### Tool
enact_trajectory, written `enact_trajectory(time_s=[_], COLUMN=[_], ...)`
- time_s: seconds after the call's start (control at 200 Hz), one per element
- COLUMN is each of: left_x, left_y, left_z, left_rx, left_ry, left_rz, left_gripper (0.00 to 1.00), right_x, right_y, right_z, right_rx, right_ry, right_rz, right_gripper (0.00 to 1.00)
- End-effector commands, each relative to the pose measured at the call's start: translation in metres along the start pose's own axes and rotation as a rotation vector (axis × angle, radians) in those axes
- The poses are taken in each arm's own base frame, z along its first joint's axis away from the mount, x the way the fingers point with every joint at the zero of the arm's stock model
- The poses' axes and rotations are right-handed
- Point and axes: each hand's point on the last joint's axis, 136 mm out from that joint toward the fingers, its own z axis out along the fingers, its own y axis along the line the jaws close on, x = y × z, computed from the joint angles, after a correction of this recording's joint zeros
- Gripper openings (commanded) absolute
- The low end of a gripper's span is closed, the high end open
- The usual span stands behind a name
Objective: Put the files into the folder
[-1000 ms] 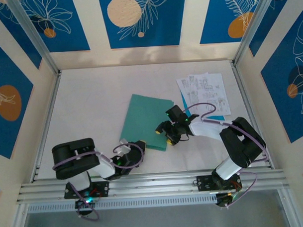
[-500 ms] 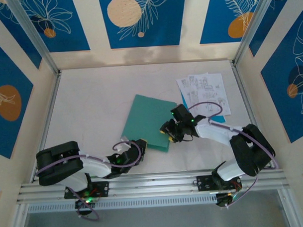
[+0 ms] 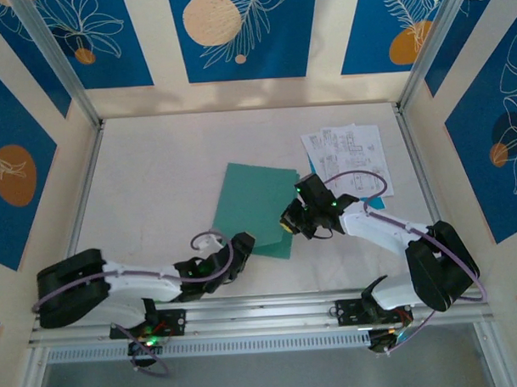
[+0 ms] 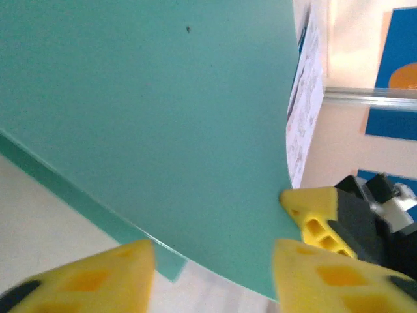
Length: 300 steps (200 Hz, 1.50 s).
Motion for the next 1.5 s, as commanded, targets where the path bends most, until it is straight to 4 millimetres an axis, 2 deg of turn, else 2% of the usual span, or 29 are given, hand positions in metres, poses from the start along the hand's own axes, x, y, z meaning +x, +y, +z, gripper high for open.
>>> enact_trajectory(time_s=[0.0,0.055,0.16,0.29,0.405,0.59,0.77,0.87,0.995,1.105,1.21,1.245,1.29,1.395,1.445,1.495], left_x=[-0.004,-0.008,-0.013,-0.009,-0.009,-0.015,-0.027,-0.02,-0.017,-0.017,-0.021,-0.023,-0.026,-0.03,-0.034,-0.037], left_y=[0.008,0.0,-0.02,-0.038,-0.055,-0.065,-0.075,-0.078,-0.077,-0.076,-0.078,-0.08,-0.082,-0.088,-0.09,-0.093], left_z=[-0.025,-0.036,-0.051,-0.056,-0.052,-0.027,-0.006,0.008,0.023,0.031,0.031,0.028,0.024,0.011,0.004,-0.003], left_rx=[-0.206,-0.252,-0.303,-0.368,-0.449,-0.56,-0.618,-0.595,-0.62,-0.651,-0.66,-0.658,-0.645,-0.593,-0.569,-0.535], left_ry=[0.037,0.052,0.089,0.149,0.069,-0.038,-0.093,-0.074,-0.07,-0.076,-0.111,-0.128,-0.14,-0.157,-0.159,-0.159], left_rz=[0.345,0.517,0.869,1.31,1.65,1.887,1.873,1.885,1.902,1.901,1.869,1.848,1.82,1.745,1.694,1.635], left_gripper=[0.68,0.74,0.78,0.82,0.84,0.86,0.83,0.77,0.59,0.35,0.0,0.0,0.0,0.0,0.0,0.0], right_x=[0.001,0.0,0.001,0.003,0.004,0.006,0.008,0.01,0.012,0.014,0.016,0.016,0.016,0.011,0.006,0.001], right_y=[0.006,0.011,0.023,0.039,0.053,0.065,0.067,0.068,0.068,0.07,0.076,0.079,0.085,0.096,0.097,0.094], right_z=[-0.01,-0.013,-0.018,-0.024,-0.03,-0.038,-0.041,-0.041,-0.042,-0.043,-0.046,-0.047,-0.05,-0.067,-0.082,-0.096], right_rx=[0.022,0.028,0.046,0.084,0.098,0.108,0.108,0.105,0.102,0.091,0.066,0.051,0.021,-0.044,-0.079,-0.105], right_ry=[-0.004,-0.005,0.011,0.033,0.041,0.04,0.043,0.047,0.052,0.052,0.055,0.059,0.06,0.004,-0.052,-0.107], right_rz=[0.014,0.017,0.011,-0.011,-0.032,-0.051,-0.053,-0.055,-0.056,-0.056,-0.072,-0.087,-0.115,-0.18,-0.203,-0.207], right_gripper=[0.0,0.0,0.0,0.0,0.0,0.0,0.0,0.0,0.0,0.0,0.0,0.0,0.14,0.61,0.73,0.78])
